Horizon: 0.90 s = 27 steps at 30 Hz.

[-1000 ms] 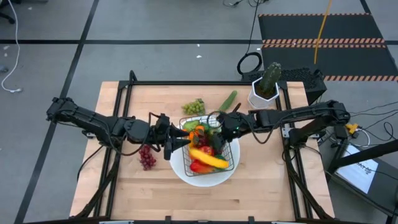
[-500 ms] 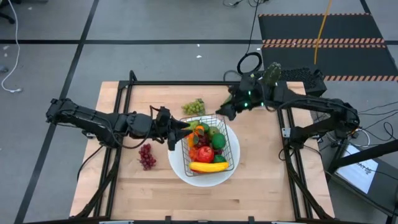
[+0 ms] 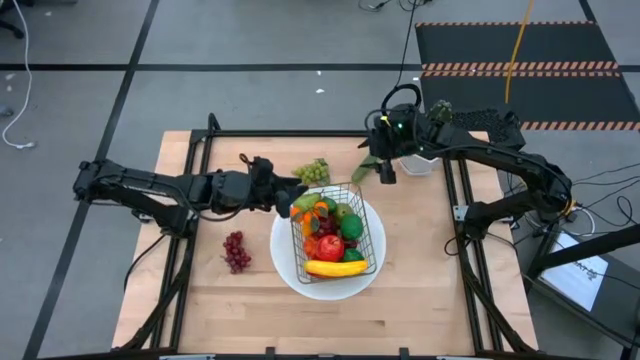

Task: Build produce basket
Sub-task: Put the green cucumber into the black wire basket

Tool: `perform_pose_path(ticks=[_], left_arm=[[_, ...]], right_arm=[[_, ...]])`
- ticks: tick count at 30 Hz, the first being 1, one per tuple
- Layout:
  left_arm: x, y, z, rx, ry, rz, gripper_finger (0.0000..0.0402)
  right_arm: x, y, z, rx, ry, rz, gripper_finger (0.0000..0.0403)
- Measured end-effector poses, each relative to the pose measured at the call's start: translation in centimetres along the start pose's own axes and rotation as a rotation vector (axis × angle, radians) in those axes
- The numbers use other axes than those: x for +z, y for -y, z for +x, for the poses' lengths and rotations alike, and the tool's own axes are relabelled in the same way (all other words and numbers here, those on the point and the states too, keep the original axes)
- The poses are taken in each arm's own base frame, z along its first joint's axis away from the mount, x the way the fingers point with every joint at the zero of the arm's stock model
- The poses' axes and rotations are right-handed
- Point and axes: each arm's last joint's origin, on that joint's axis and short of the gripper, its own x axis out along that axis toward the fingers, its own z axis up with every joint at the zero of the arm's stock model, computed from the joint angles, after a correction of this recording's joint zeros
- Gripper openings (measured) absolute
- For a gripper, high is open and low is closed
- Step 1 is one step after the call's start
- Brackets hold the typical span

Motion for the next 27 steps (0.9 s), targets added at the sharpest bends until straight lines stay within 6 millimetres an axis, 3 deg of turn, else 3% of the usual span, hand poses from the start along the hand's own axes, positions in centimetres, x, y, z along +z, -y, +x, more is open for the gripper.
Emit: perform_pose_path(ticks=[5, 14, 27], left_arm=[[0.1, -0.1, 0.1, 0.010, 0.009, -0.033, 0.0195], [0.2, -0.2, 0.0, 0.055, 0.059, -0.088, 0.0195], [0.3, -0.3, 0.1, 0.060, 0.060, -0.002, 0.0195]], right_arm=[[-2.4, 0.8, 0.7, -0.040, -0.067, -0.210, 0.0226], [-7.6, 0.6, 4.0, -0.002, -0.097, -0.163, 0.0217], [-10.4, -1.1, 8.5, 0.140, -0.211, -0.174, 0.0237]])
